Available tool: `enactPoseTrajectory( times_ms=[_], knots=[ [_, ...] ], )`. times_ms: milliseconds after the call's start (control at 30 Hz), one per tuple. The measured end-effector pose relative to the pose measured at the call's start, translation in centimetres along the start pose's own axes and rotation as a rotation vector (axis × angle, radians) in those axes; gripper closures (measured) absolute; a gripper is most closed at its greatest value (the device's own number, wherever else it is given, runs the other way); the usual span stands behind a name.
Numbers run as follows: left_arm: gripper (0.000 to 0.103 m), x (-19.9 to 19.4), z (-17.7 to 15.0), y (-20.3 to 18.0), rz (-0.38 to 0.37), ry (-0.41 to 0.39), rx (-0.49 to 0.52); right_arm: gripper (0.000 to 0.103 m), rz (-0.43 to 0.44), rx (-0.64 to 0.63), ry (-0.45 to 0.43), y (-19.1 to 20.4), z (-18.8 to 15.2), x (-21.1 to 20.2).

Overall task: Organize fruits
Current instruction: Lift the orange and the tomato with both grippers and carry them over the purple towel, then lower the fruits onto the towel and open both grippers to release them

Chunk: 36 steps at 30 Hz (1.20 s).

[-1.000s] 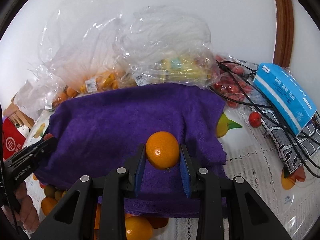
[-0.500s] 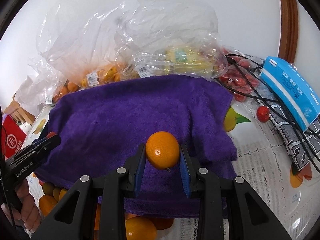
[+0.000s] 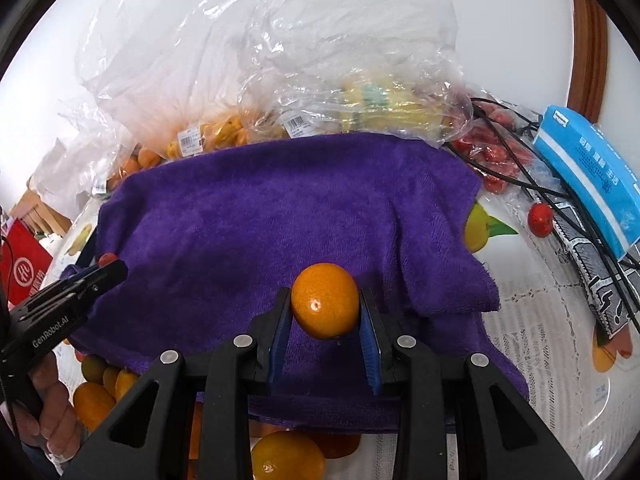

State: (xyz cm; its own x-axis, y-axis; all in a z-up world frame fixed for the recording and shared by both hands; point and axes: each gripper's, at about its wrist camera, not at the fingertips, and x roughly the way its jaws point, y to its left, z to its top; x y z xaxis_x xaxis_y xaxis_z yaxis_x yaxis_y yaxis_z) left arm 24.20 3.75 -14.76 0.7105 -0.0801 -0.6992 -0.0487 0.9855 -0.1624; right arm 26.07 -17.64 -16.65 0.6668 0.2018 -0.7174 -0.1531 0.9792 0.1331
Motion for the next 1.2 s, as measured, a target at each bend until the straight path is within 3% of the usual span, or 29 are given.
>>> enactPoseTrajectory(
  times_ms=[233, 333, 467, 533, 833, 1033, 1200],
  knots=[
    [0.078, 0.1, 0.0, -0.3, 0.007, 0.014, 0.012, 0.07, -0.003, -0.009, -0.002, 0.1, 0.0, -0.1],
    [0.062, 0.1, 0.1, -0.7, 0.034, 0.001, 0.034, 0.07, 0.012, -0.006, -0.011, 0.1, 0.1, -0.3],
    [0.056, -0.4, 0.3, -0.6, 0.024, -0.02, 0.028, 0.06, 0.016, 0.002, -0.031, -0.1, 0.3, -0.9],
    [0.053, -0.6, 0.3, -0.5, 0.019, -0.026, 0.021, 0.059, 0.016, 0.007, -0.046, -0.2, 0.4, -1.2],
    [0.053, -1.5, 0.2, -0.4, 0.036, -0.074, 0.023, 0.059, 0.012, 0.007, -0.079, -0.1, 0.5, -2.0],
    [0.053, -1.7, 0.1, -0.5, 0.047, -0.099, 0.024, 0.059, -0.043, -0.055, -0.091, 0.8, 0.4, -2.1],
    [0.053, -1.8, 0.1, -0.6, 0.046, -0.109, 0.03, 0.053, -0.043, -0.063, -0.105, 0.9, 0.3, -2.5]
  ],
)
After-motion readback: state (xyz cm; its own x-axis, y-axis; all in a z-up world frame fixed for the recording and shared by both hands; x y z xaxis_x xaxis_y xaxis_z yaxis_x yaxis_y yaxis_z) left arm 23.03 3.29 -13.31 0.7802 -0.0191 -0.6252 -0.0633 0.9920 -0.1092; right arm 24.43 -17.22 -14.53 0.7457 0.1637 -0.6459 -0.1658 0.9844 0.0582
